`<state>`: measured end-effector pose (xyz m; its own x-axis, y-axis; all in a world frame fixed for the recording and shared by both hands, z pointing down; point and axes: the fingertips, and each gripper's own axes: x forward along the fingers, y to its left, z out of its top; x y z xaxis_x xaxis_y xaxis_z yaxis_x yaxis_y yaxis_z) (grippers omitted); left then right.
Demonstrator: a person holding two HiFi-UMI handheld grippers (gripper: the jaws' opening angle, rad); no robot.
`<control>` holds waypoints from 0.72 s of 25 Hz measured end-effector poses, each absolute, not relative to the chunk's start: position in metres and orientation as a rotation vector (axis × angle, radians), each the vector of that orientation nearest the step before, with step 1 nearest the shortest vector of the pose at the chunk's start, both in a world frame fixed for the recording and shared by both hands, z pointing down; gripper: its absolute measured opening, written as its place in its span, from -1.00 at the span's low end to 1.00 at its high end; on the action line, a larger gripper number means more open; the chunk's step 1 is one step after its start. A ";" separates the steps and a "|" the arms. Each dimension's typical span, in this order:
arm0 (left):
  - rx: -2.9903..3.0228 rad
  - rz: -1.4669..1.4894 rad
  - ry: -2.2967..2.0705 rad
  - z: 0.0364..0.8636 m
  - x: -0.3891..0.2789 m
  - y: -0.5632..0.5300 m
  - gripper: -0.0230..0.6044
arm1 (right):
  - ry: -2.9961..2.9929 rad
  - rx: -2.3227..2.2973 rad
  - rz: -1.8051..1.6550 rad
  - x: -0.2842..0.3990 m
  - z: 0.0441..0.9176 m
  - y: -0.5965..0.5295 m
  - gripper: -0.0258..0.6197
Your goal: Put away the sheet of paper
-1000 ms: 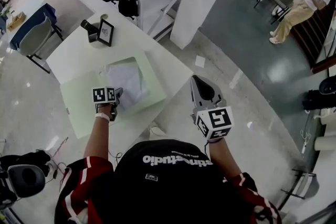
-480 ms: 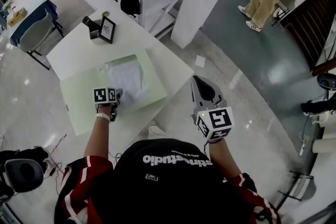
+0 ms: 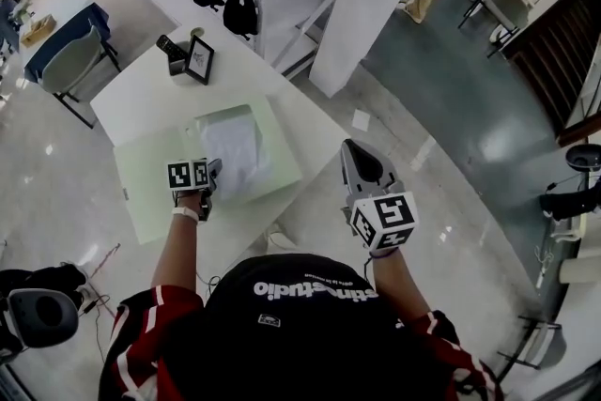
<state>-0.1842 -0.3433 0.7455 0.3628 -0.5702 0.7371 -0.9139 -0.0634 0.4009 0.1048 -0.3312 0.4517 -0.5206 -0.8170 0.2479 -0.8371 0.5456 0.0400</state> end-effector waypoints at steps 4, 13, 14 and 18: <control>1.769 0.465 -1.341 0.730 -0.192 -0.334 -0.34 | -2.564 1.368 0.098 0.092 0.444 -0.327 -0.92; 1.790 0.345 -1.417 0.684 -0.223 -0.308 -0.34 | -2.610 1.338 0.070 0.065 0.424 -0.316 -0.92; 1.795 0.335 -1.426 0.678 -0.226 -0.306 -0.34 | -2.615 1.333 0.068 0.062 0.422 -0.316 -0.92; 1.820 0.290 -1.465 0.652 -0.239 -0.298 -0.34 | -2.631 1.323 0.056 0.052 0.415 -0.313 -0.92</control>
<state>-0.2390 -0.2975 0.6524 0.3133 -0.7333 0.6034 -0.9080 -0.0452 0.4166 0.0522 -0.3131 0.4148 -0.5811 -0.7912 0.1906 -0.7986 0.5995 0.0536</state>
